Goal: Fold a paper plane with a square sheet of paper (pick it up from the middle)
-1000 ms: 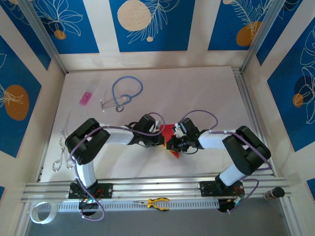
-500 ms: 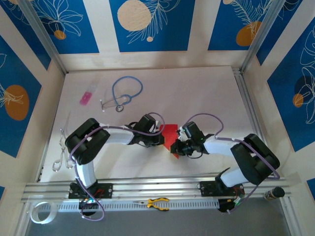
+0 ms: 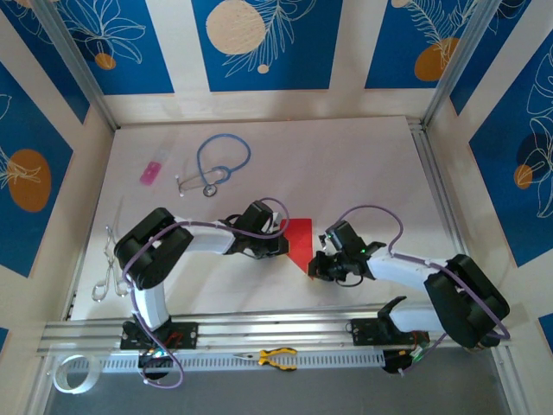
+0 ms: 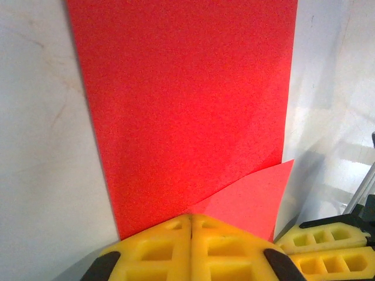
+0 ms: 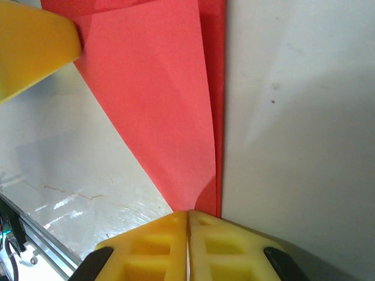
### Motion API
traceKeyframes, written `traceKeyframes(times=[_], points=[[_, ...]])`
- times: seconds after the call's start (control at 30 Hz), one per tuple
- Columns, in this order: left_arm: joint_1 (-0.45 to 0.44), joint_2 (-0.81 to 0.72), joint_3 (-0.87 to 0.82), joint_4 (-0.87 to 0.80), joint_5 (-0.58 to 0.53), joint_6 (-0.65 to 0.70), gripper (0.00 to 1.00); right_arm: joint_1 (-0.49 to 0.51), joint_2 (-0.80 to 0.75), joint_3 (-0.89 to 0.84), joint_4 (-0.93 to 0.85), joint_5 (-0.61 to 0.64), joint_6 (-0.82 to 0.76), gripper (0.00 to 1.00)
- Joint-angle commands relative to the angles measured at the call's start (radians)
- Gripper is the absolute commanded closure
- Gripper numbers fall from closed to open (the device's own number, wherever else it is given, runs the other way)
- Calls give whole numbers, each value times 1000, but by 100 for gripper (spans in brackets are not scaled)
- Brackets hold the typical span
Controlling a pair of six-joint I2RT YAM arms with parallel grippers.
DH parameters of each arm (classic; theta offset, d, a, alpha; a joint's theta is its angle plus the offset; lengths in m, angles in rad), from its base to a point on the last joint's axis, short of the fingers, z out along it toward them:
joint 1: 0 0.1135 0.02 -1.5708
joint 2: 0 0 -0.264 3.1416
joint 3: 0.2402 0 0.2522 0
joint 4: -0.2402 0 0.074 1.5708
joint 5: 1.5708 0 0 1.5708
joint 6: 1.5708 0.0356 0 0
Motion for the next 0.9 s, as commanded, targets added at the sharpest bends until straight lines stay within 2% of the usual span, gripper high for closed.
traceKeyframes(times=[0.0,0.13,0.23,0.37,0.47,0.6,0.87], points=[[24,51,-49,-90,-104,-10,100,28,-16,-4,-143,38,21,91],[22,18,-108,-33,-135,-73,100,32,-75,37,-194,92,21,90],[23,-8,-146,7,-182,-113,100,-13,-114,80,-216,116,19,88],[23,-26,-137,22,-206,-105,100,-84,-103,156,-202,98,10,84],[23,-31,-101,32,-169,-71,100,-91,-70,204,-178,97,14,81],[23,-62,-70,47,-119,-25,92,-91,-26,235,-173,127,36,70],[28,-110,-42,-36,-71,-24,80,-73,2,300,-263,223,17,67]])
